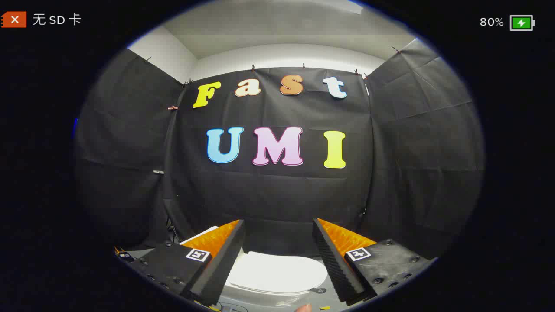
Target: Open the toilet lid.
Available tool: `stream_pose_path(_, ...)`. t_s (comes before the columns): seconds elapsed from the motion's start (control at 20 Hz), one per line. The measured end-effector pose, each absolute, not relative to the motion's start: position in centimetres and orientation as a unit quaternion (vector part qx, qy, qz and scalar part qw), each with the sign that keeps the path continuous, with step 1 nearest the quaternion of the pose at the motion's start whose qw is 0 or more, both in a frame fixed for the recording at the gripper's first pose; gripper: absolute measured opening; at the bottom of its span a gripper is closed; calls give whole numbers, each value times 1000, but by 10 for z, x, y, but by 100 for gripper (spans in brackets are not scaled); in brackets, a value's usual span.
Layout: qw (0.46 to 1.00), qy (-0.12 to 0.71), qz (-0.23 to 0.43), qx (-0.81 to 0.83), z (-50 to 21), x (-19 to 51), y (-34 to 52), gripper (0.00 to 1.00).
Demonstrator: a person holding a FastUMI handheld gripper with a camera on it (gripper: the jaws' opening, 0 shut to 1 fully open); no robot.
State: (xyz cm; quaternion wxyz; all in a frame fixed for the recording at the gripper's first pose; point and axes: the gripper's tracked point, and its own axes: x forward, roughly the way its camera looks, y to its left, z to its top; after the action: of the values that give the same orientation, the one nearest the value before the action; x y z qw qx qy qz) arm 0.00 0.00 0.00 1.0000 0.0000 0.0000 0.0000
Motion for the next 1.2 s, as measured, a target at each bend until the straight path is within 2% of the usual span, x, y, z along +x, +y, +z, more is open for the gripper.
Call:
stream_pose_path(0.25, 1000, -20, 0, -18, 4, 3, -5, 98)
stream_pose_path(0.6, 1000, -1, 7, -19, -27, 15, 0, 98)
stream_pose_path(0.95, 1000, -9, -14, -11, -41, 27, -16, 98)
stream_pose_path(1.2, 1000, -2, 5, 2, -54, 33, -24, 98)
